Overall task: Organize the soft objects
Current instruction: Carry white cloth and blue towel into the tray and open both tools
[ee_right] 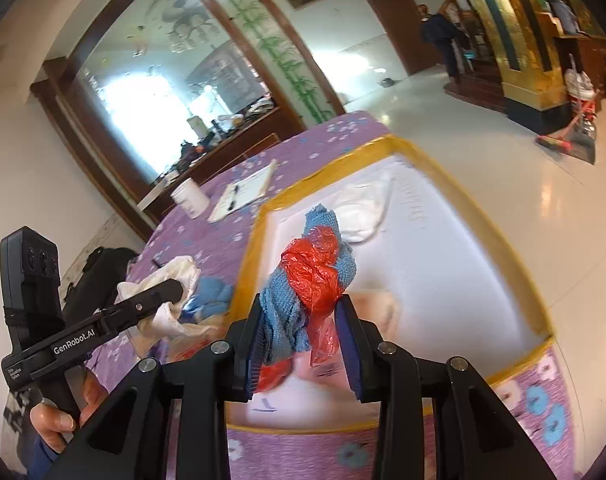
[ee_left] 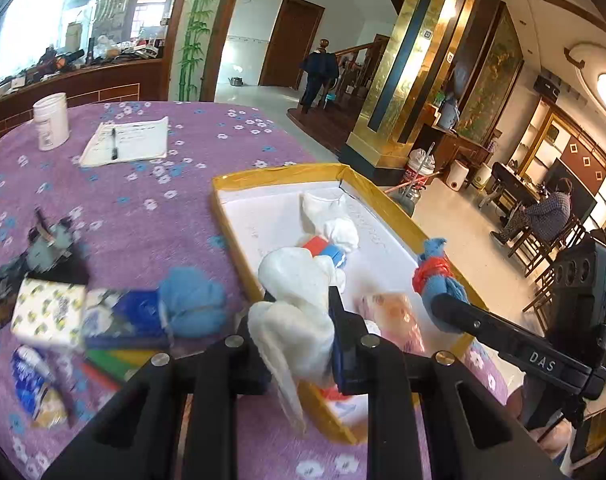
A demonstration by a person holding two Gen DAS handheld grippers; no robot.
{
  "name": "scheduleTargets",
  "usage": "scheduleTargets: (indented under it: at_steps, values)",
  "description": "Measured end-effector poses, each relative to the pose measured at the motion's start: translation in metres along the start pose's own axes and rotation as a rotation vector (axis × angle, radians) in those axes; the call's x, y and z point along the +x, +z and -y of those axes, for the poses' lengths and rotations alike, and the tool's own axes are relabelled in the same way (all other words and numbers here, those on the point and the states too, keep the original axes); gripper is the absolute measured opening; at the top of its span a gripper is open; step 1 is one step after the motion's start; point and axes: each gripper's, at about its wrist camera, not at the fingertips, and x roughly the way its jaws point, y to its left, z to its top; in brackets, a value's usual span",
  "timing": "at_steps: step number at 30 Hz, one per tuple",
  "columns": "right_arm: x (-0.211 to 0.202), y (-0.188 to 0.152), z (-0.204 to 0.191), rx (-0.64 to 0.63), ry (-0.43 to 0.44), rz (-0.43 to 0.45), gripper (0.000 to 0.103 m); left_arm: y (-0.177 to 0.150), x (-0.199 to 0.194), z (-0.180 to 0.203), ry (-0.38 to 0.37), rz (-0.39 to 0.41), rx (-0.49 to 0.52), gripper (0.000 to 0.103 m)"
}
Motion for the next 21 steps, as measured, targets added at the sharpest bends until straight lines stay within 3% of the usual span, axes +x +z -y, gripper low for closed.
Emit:
scheduleTargets:
  at_steps: [11, 21]
  values:
    - [0.014, 0.025, 0.037, -0.002, -0.133, -0.051, 0.037, 0.053, 0.094, 0.010, 0.076, -0.055, 0.001, 0.021]
    - [0.033, 0.029, 0.047, 0.000, -0.172, -0.092, 0.038, 0.057, 0.127, -0.007, 0.119, -0.109, -0.085, 0.023]
